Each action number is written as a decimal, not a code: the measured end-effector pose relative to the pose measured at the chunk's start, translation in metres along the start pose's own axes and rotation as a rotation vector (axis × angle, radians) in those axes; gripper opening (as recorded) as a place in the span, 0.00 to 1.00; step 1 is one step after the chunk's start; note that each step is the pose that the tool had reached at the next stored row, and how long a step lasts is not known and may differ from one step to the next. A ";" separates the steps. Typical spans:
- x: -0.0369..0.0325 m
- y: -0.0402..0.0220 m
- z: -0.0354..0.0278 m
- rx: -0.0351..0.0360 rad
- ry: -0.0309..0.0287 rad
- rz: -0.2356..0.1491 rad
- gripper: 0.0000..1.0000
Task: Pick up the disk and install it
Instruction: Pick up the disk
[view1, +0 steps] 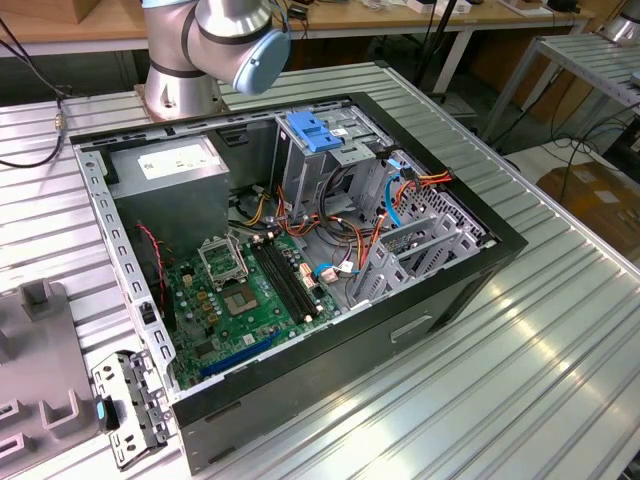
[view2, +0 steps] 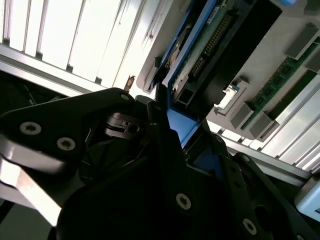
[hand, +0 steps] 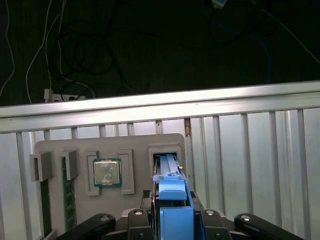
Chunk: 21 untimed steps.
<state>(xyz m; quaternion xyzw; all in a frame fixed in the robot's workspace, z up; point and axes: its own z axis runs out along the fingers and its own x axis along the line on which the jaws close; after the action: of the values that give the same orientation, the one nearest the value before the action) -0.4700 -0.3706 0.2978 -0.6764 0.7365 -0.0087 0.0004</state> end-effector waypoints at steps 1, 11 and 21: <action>0.0000 0.0000 0.0000 0.0000 0.0000 0.000 0.38; 0.0000 0.0000 0.0006 0.0015 -0.0008 -0.053 0.38; 0.0000 0.0000 0.0006 0.0020 -0.0013 -0.094 0.38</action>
<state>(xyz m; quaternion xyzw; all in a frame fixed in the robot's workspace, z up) -0.4700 -0.3706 0.2971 -0.7103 0.7039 -0.0090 0.0011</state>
